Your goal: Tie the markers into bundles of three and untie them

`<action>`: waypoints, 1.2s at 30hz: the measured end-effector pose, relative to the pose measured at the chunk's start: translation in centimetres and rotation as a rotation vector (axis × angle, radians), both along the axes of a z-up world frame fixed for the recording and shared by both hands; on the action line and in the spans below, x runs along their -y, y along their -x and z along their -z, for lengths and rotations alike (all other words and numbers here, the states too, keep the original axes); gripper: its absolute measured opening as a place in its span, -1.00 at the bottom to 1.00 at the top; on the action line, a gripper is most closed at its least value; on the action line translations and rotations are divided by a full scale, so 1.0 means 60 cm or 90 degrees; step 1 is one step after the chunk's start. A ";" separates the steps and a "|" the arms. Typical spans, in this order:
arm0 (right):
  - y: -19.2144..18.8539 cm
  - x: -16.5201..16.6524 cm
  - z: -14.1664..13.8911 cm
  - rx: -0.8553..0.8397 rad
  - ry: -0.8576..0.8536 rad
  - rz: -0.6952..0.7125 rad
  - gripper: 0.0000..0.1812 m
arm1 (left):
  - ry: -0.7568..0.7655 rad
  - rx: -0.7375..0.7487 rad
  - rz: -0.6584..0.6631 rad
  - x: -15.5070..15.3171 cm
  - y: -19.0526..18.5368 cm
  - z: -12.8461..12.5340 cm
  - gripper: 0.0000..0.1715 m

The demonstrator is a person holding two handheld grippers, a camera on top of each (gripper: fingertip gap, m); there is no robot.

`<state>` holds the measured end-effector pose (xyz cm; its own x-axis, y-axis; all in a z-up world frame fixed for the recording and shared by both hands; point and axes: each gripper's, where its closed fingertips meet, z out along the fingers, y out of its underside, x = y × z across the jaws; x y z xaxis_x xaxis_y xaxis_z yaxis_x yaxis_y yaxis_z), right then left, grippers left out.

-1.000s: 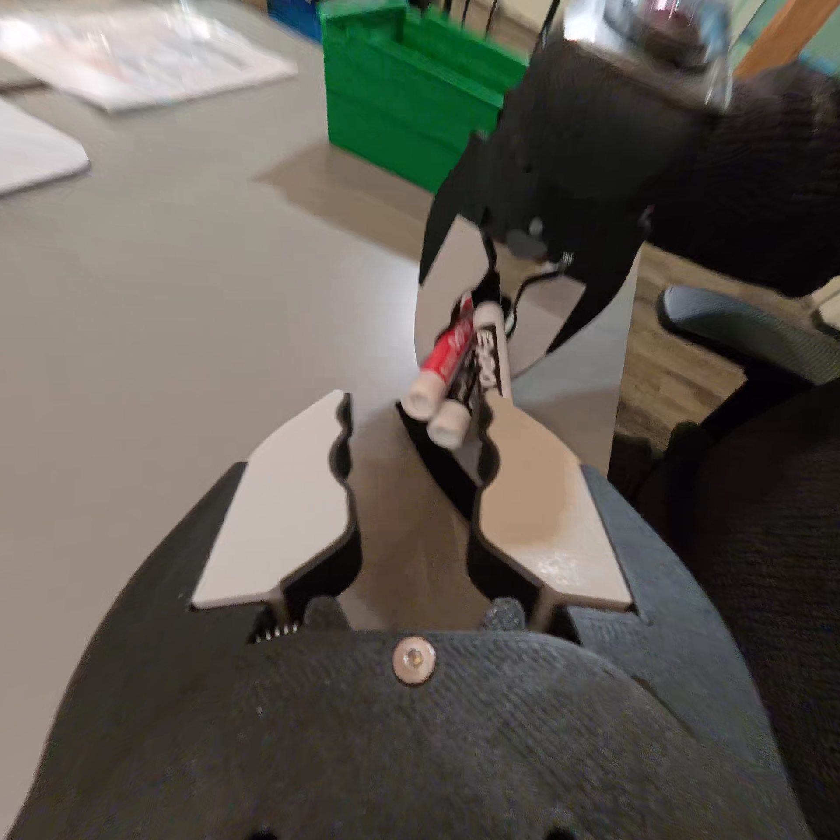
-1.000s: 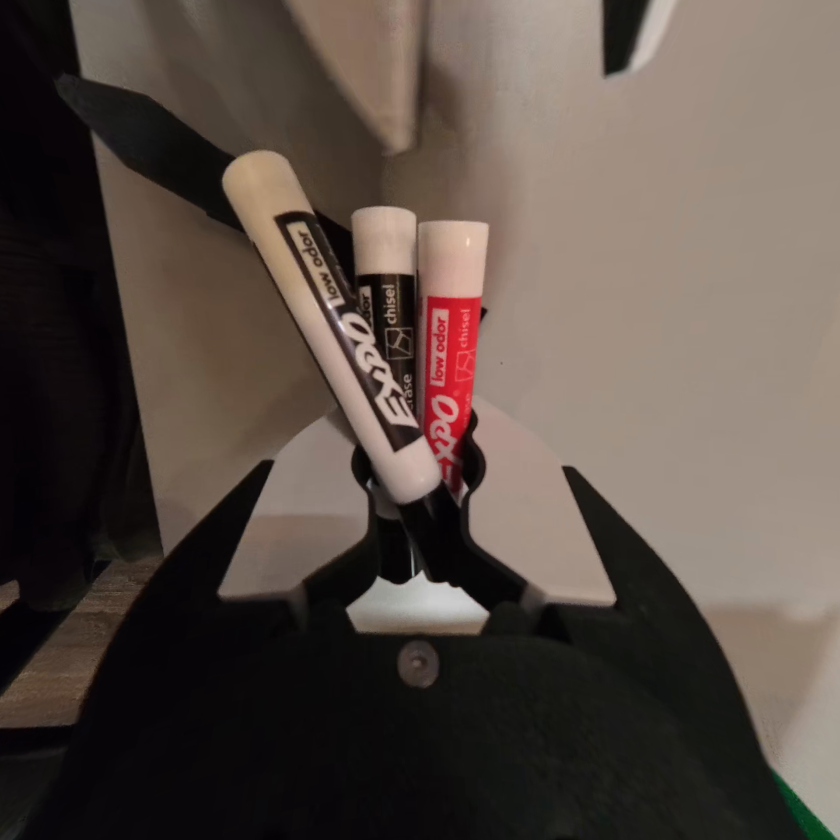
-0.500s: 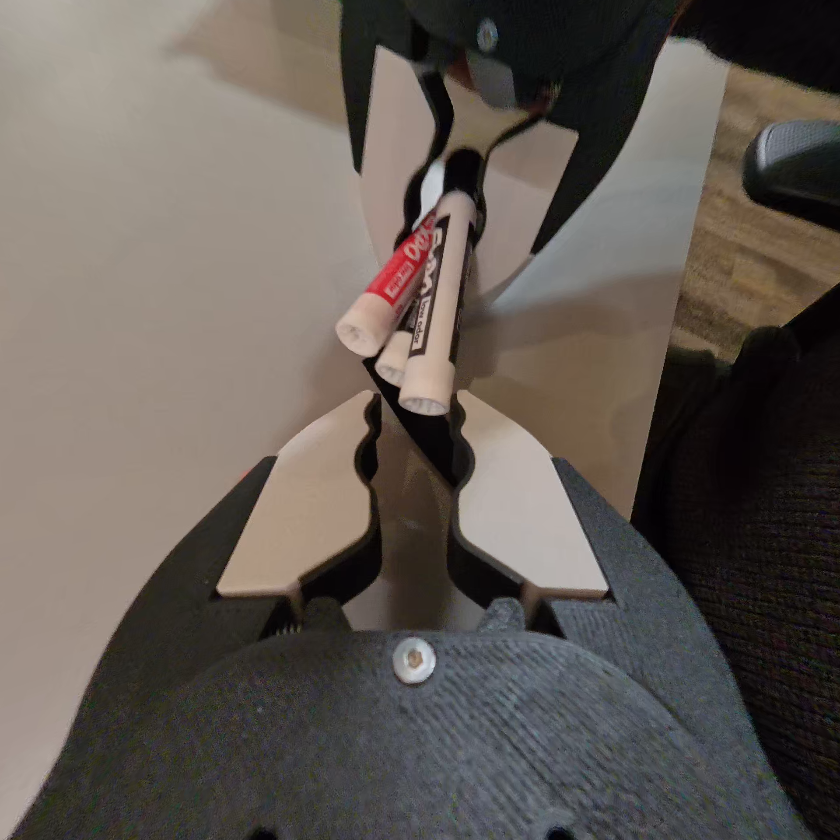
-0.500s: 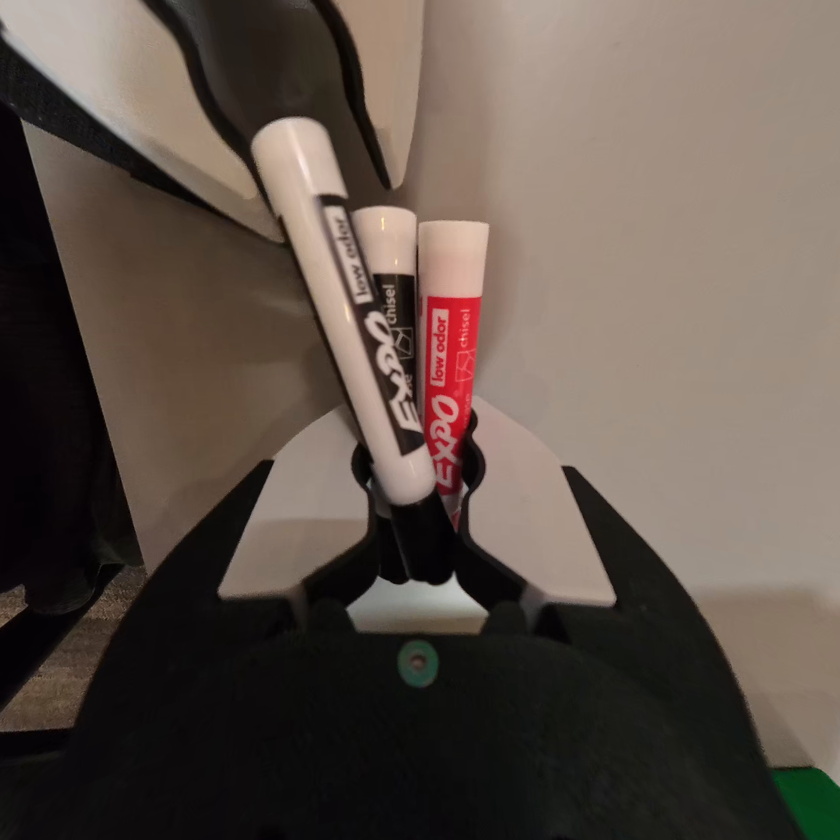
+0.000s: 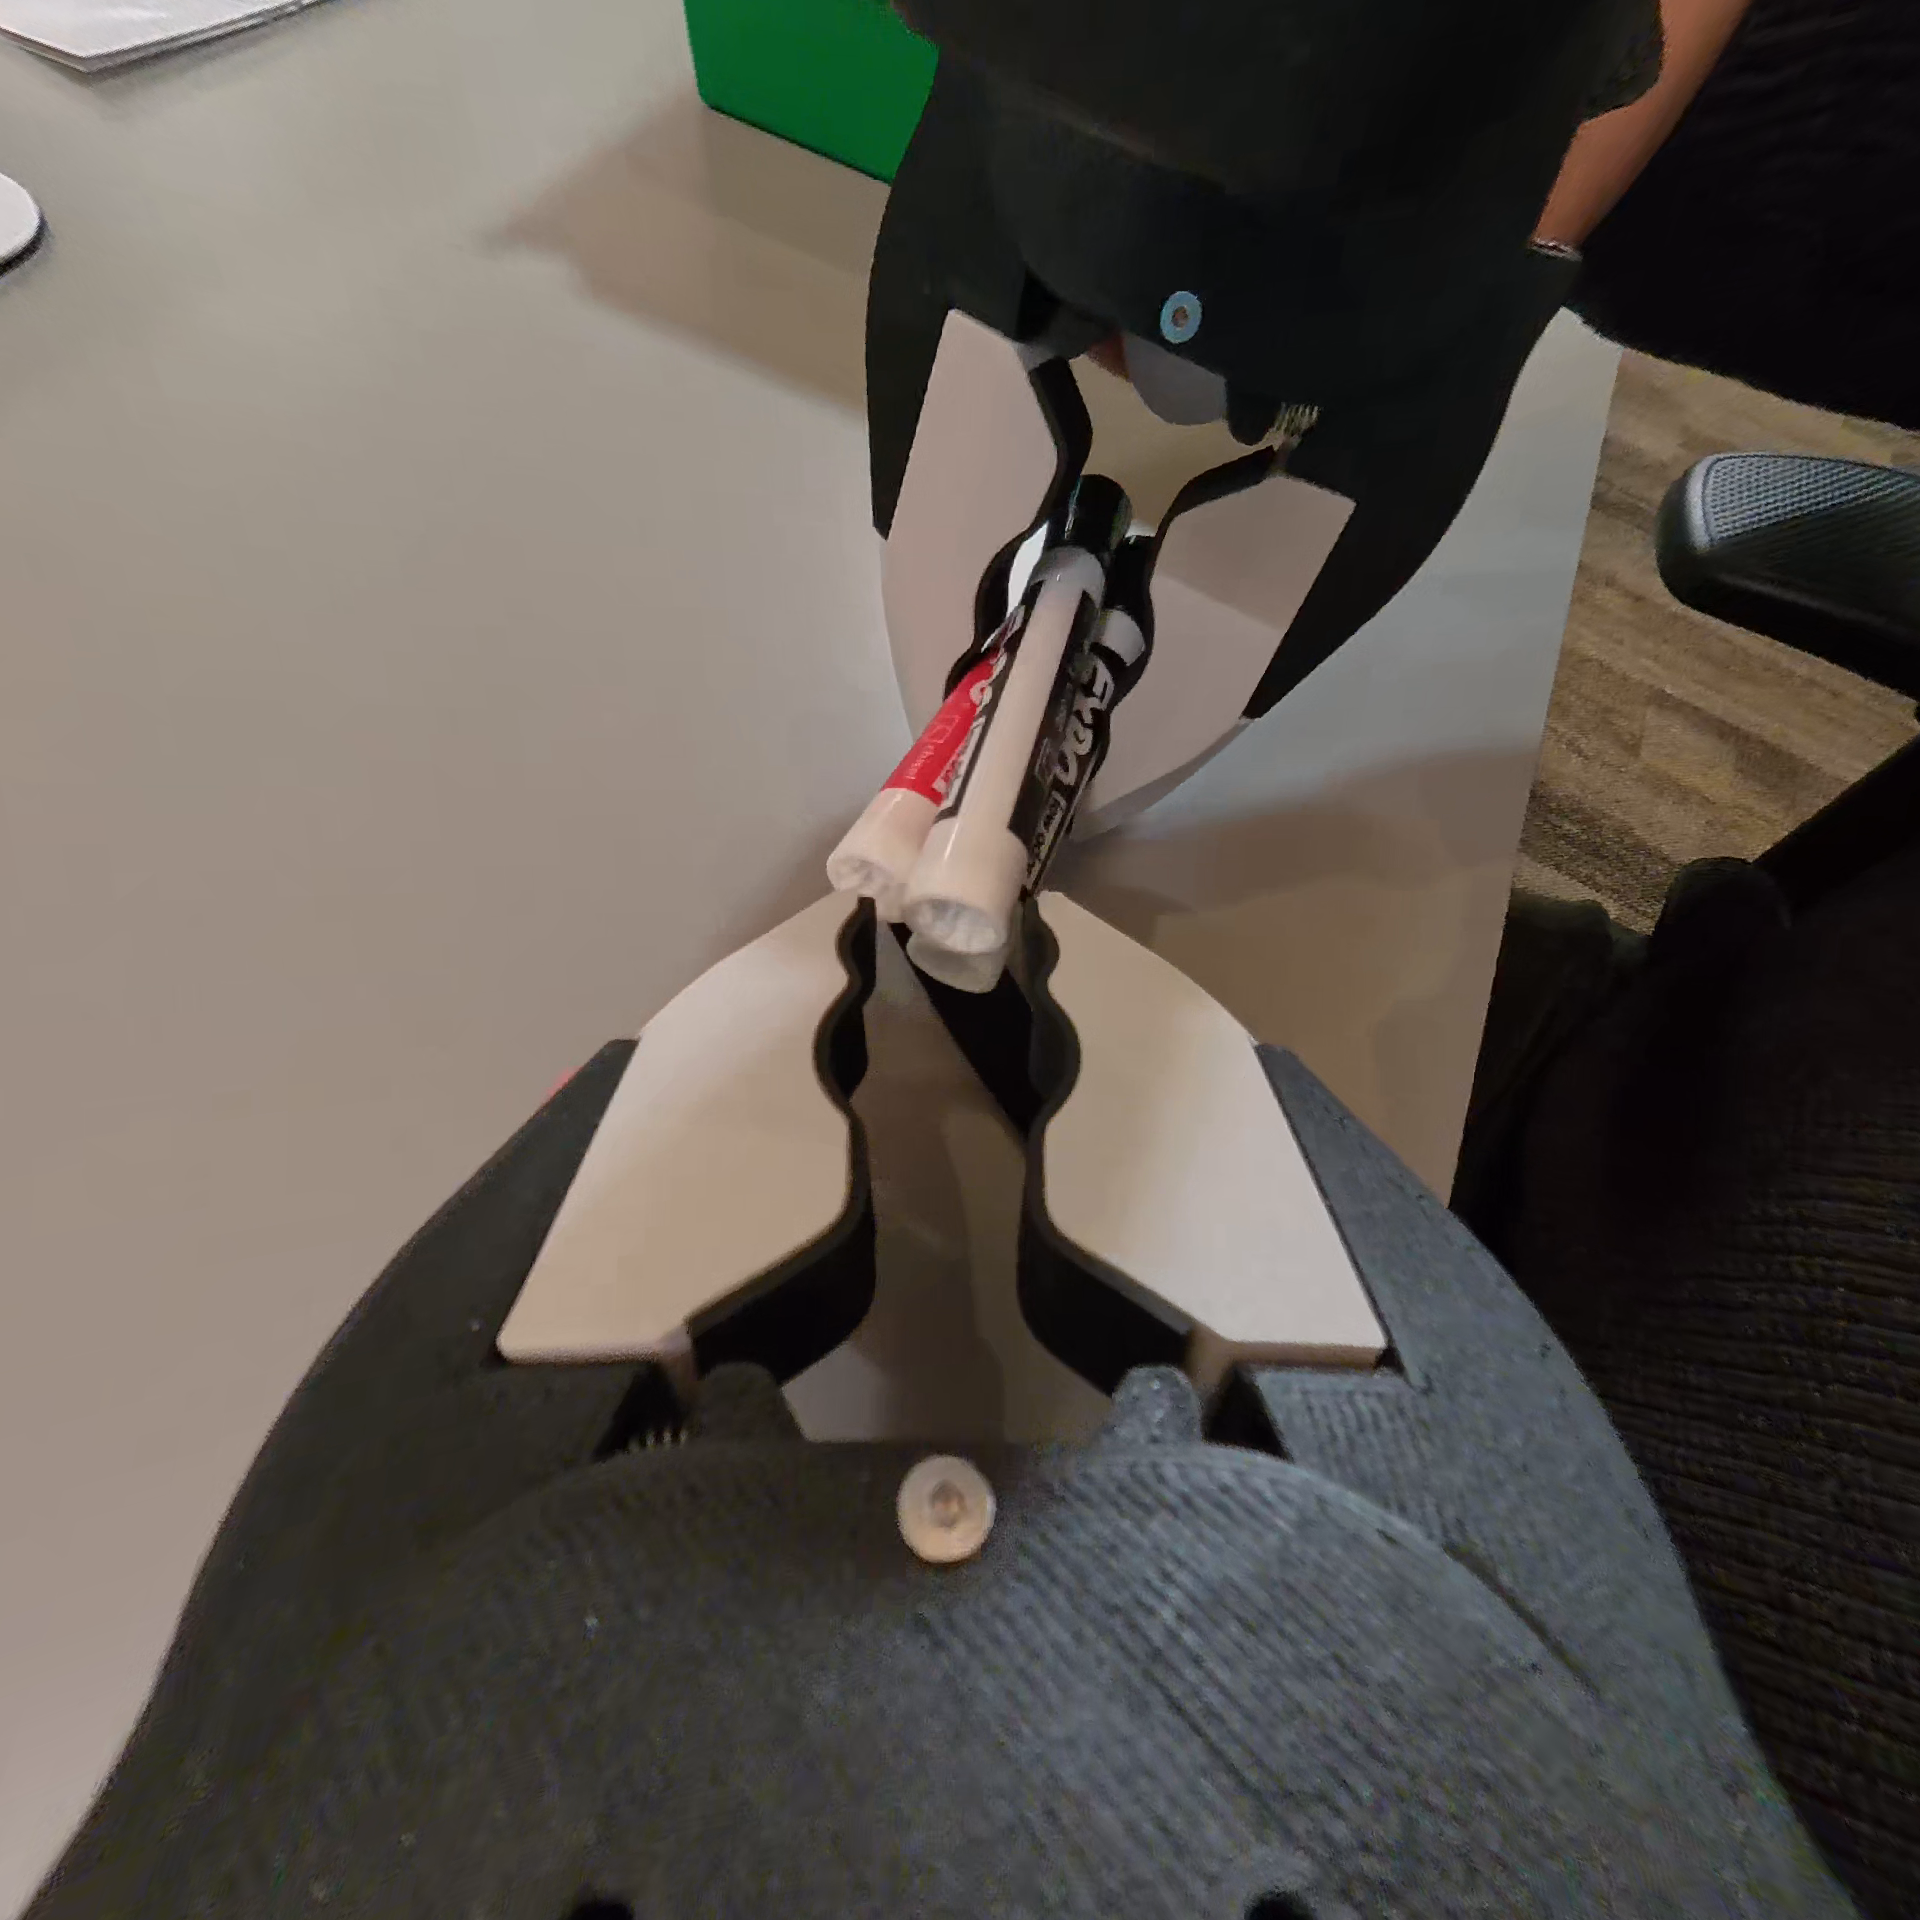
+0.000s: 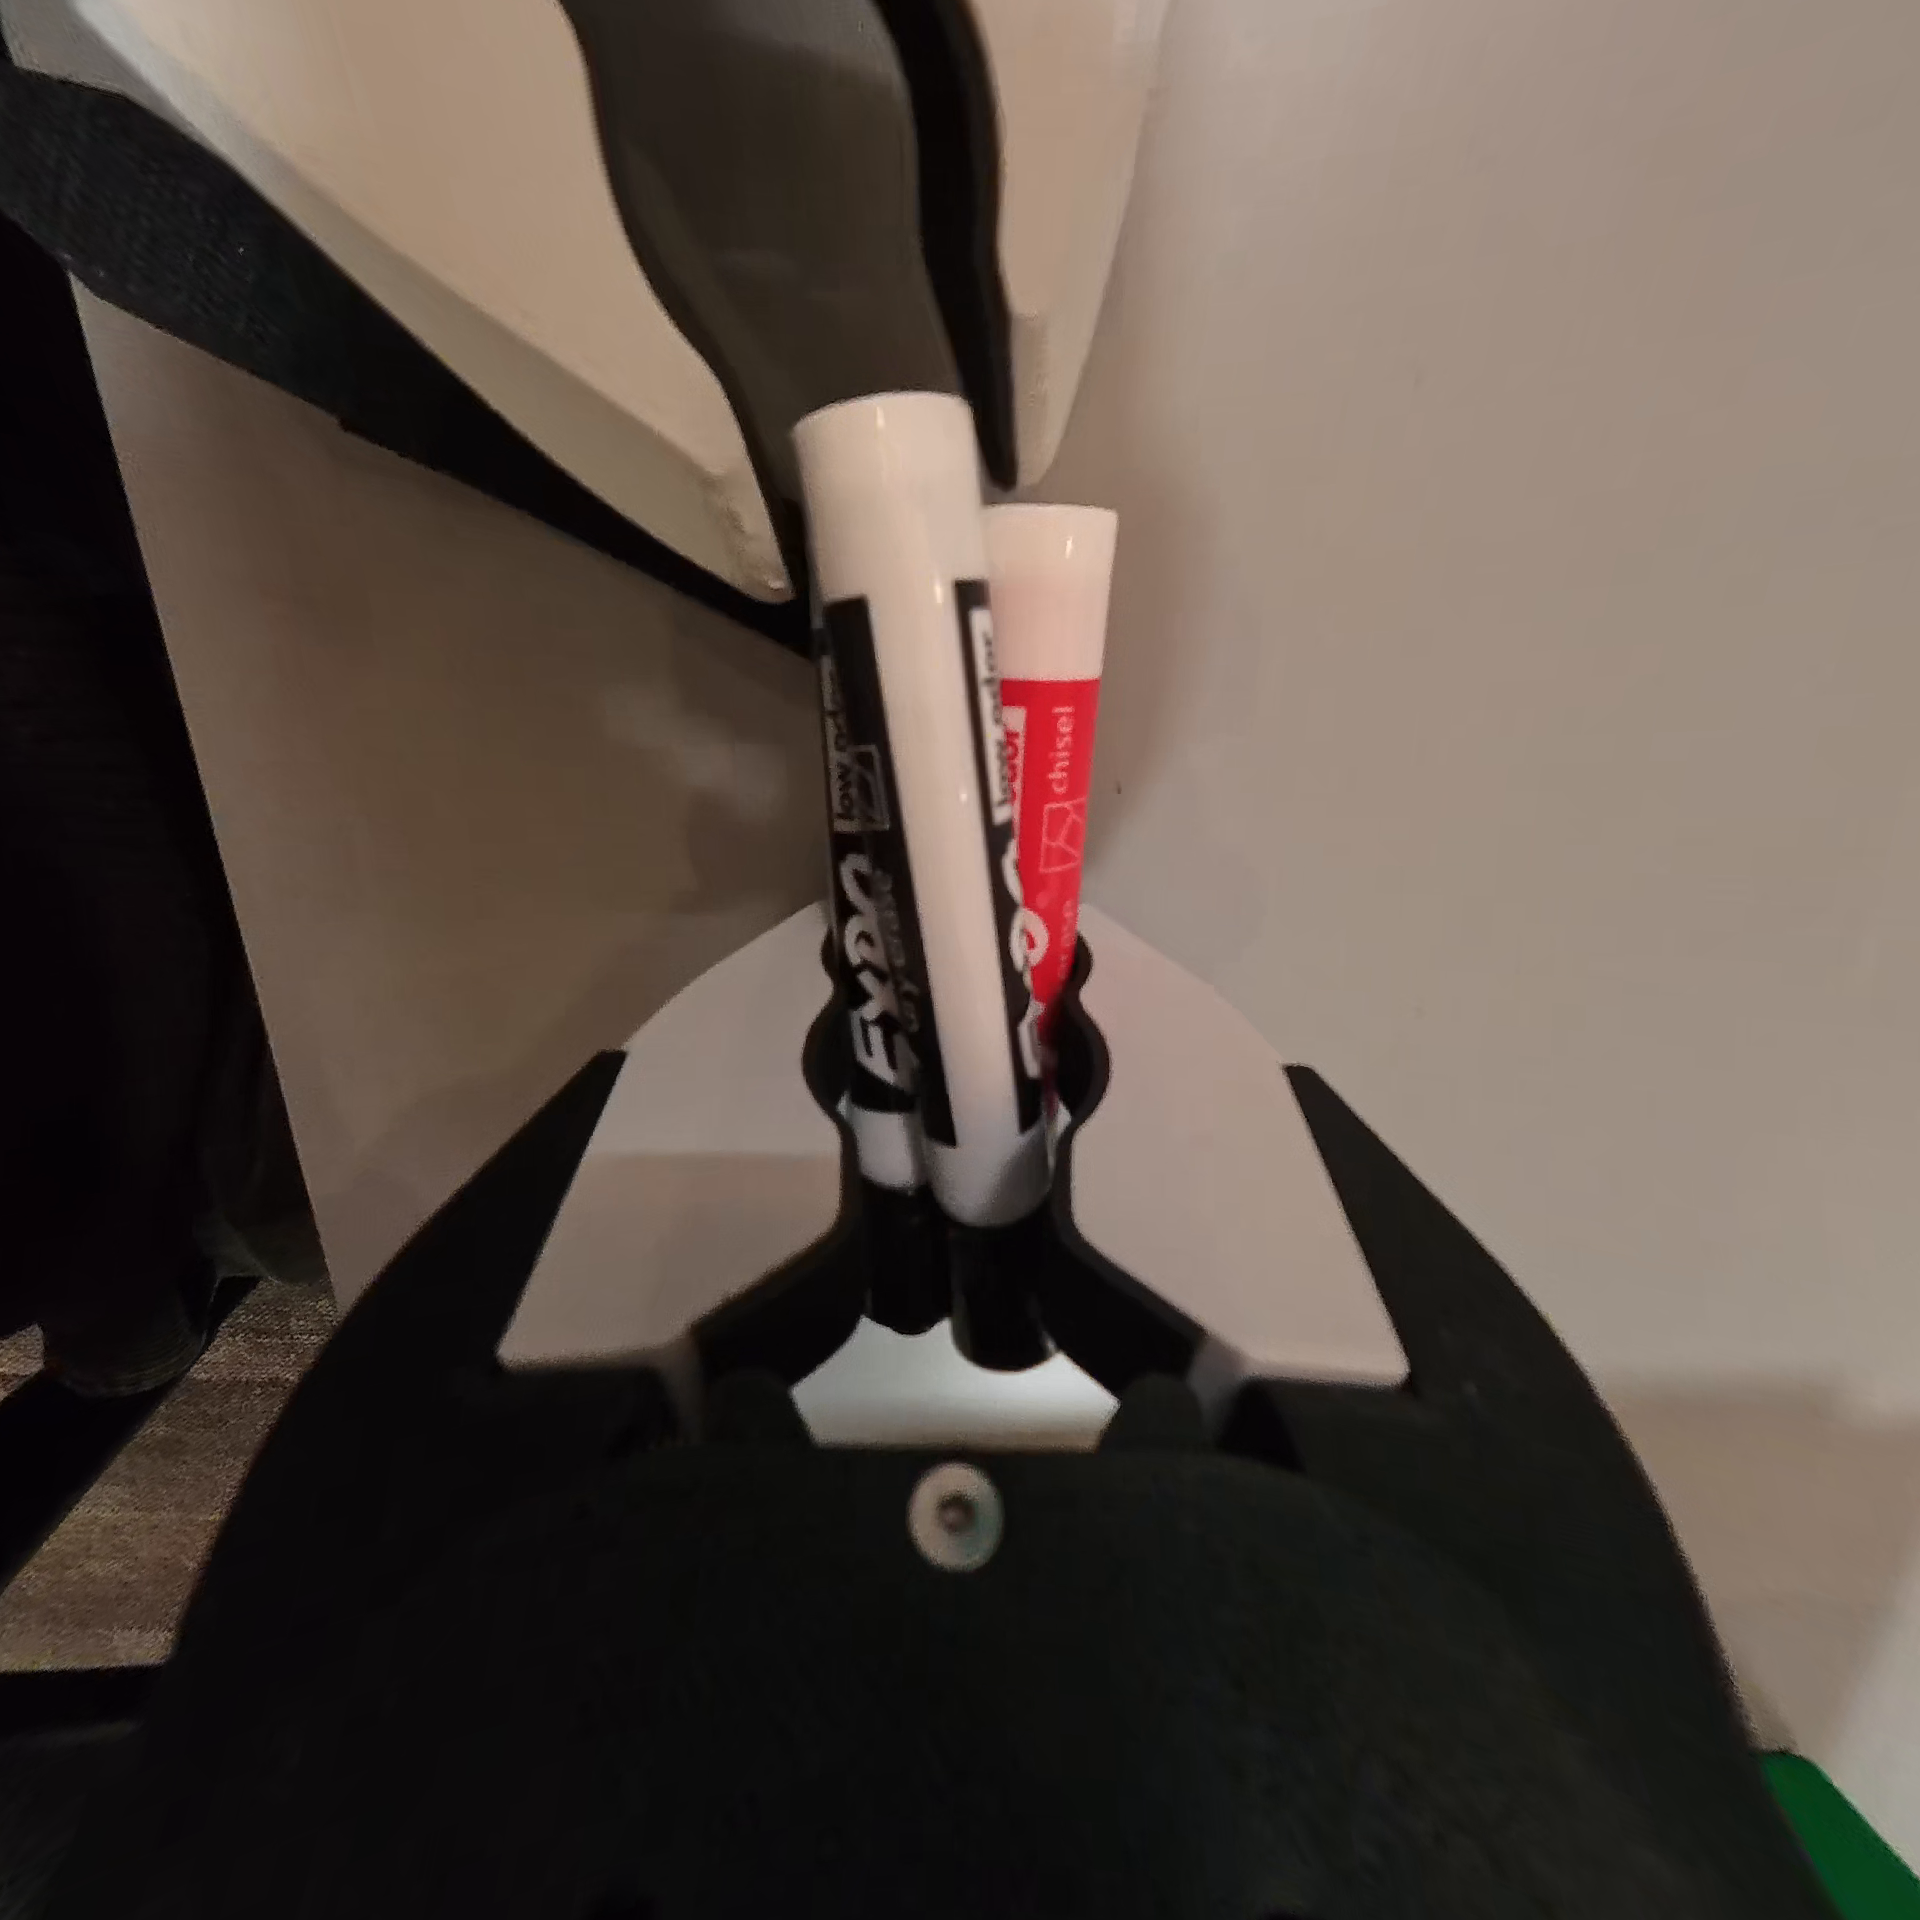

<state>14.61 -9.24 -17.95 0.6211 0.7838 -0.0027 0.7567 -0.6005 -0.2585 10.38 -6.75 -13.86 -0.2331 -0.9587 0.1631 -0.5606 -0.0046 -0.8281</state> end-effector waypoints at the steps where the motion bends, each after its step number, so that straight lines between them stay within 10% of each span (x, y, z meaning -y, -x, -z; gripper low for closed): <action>1: 0.000 0.000 0.000 0.003 0.000 -0.001 -0.60 | 0.001 -0.001 -0.002 -0.001 0.000 0.001 -0.64; 32: -0.021 -0.022 -0.023 0.013 -0.053 0.073 -0.60 | 0.026 -0.016 -0.022 -0.021 0.009 0.005 -0.36; 36: -0.028 -0.017 -0.020 0.004 -0.043 0.089 -0.60 | -0.031 -0.030 -0.003 -0.043 0.031 0.006 -0.75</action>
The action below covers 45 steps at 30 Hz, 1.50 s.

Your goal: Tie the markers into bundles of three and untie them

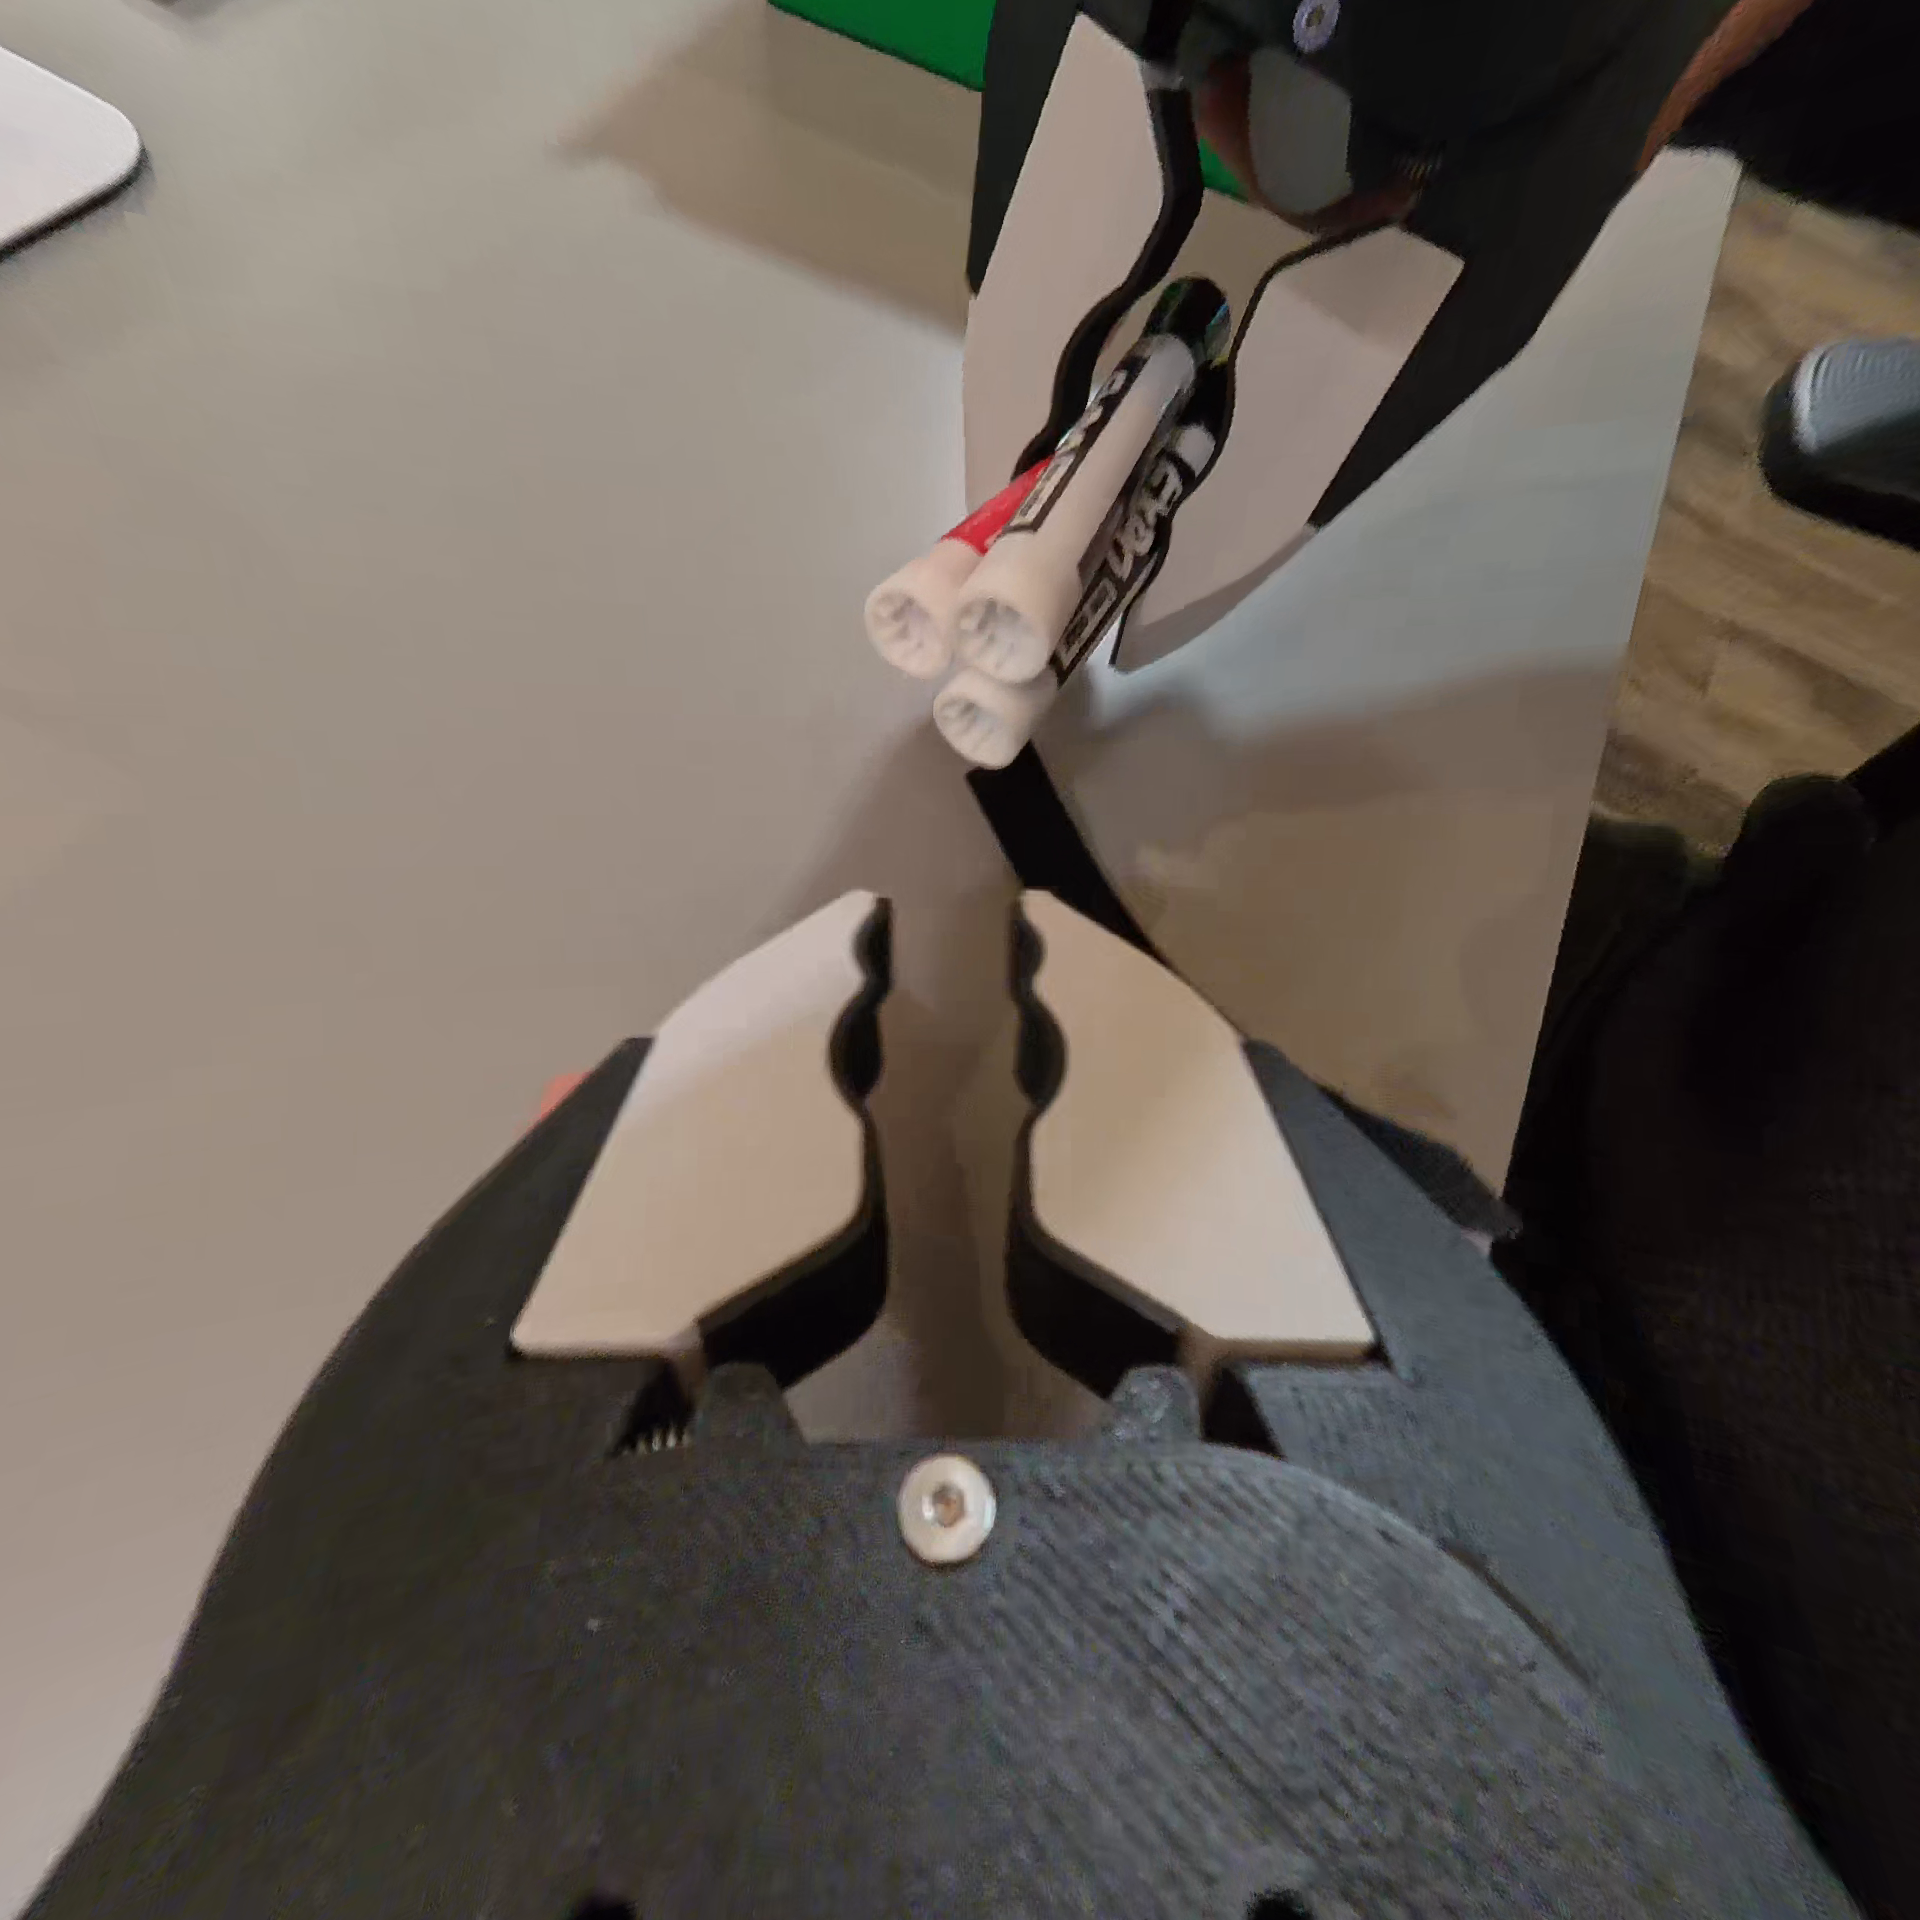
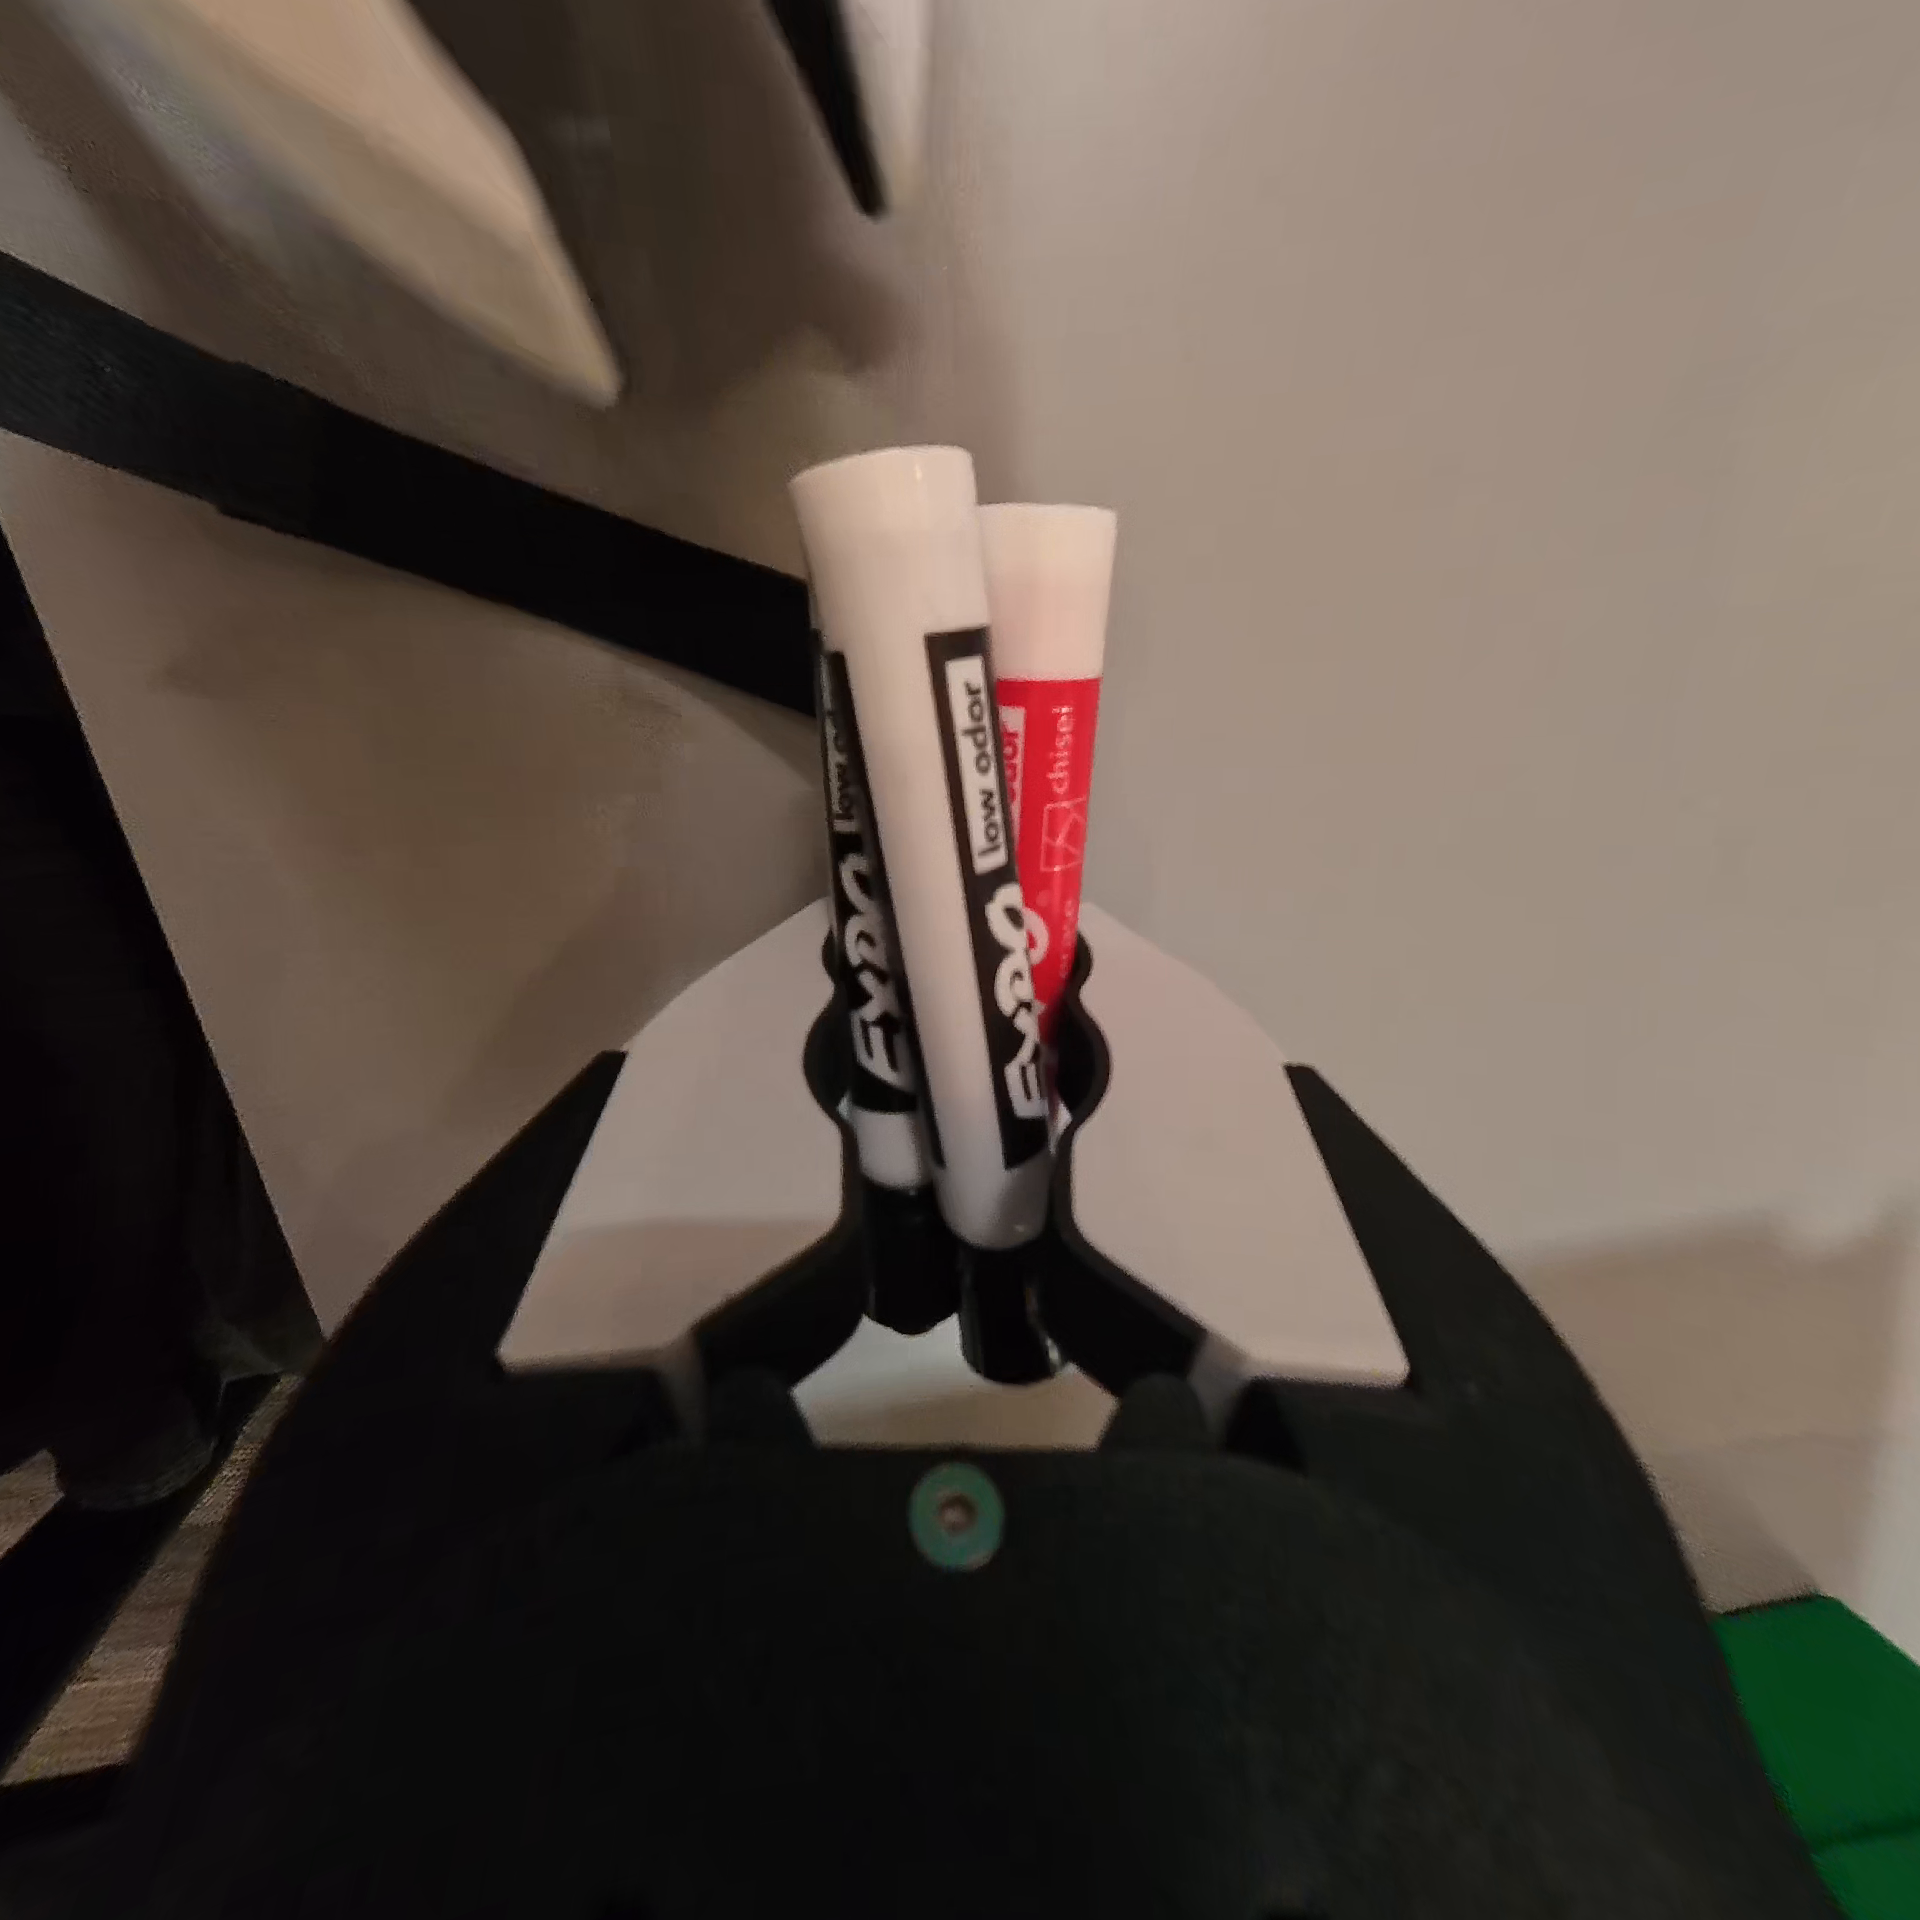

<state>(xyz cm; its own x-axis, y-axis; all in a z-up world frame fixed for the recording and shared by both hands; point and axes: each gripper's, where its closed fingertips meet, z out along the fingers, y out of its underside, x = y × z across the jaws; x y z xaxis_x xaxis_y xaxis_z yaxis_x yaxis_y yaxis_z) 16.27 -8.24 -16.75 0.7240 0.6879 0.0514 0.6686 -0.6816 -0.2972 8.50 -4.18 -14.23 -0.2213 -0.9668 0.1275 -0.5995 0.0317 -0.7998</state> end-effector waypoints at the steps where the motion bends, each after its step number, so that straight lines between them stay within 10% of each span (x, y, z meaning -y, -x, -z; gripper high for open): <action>1: -0.003 0.002 0.001 0.001 0.001 0.003 -0.60 | -0.013 0.001 0.004 -0.007 0.007 -0.001 -0.82; 18: -0.013 0.028 -0.002 -0.006 0.001 0.030 -0.60 | -0.084 -0.099 0.179 0.097 0.094 0.049 -0.63; 45: 0.037 0.039 -0.012 -0.025 -0.008 -0.016 -0.60 | -0.033 -0.095 0.062 0.080 0.029 0.067 0.04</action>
